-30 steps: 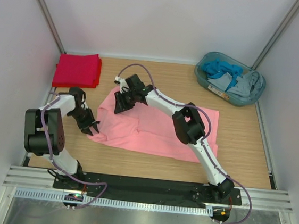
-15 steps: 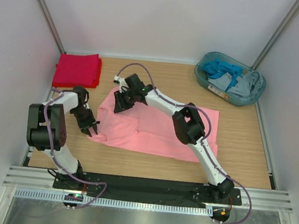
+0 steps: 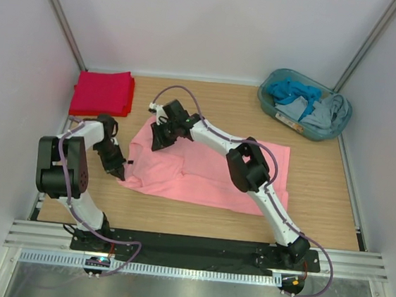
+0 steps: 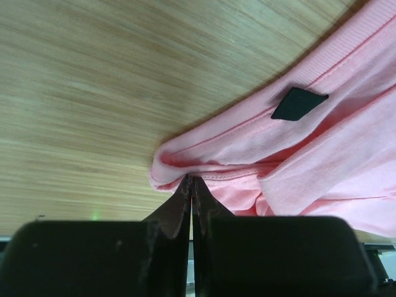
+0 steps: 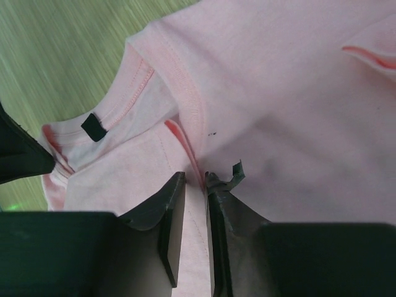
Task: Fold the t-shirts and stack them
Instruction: Fold the tshirt
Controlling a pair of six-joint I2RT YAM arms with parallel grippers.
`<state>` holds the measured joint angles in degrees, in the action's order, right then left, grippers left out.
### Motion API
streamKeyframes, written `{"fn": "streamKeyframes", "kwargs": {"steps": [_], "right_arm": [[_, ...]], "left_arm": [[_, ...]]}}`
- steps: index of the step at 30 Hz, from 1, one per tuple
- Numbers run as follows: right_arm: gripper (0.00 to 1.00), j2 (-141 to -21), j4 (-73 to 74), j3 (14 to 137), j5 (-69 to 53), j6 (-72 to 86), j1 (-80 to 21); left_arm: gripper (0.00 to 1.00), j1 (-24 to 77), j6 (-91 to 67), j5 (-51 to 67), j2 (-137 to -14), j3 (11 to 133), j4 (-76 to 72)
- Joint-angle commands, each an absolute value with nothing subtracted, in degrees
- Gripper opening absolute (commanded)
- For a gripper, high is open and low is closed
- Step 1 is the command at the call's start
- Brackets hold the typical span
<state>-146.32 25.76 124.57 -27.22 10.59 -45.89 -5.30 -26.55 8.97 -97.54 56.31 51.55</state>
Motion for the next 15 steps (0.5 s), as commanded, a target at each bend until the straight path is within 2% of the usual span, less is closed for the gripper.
{"fn": "streamKeyframes", "kwargs": {"steps": [1, 4, 7, 15], "right_arm": [[0.17, -146.4, 25.9, 126.3, -23.7, 9.8, -46.2], [0.01, -144.7, 24.9, 124.9, -20.5, 10.1, -46.2], [0.01, -143.0, 23.4, 123.5, -18.3, 10.9, -46.0], [0.01, -140.2, 20.9, 120.6, -17.3, 14.0, -45.2]], "left_arm": [[0.0, -5.0, -27.5, 5.6, -97.4, 58.8, 54.4], [0.0, -5.0, -29.0, 0.5, -98.1, 60.6, 58.0], [0.0, -5.3, -30.8, -2.8, -98.4, 61.3, 59.8], [0.0, -5.4, -32.5, -1.0, -97.6, 62.0, 59.6]]}}
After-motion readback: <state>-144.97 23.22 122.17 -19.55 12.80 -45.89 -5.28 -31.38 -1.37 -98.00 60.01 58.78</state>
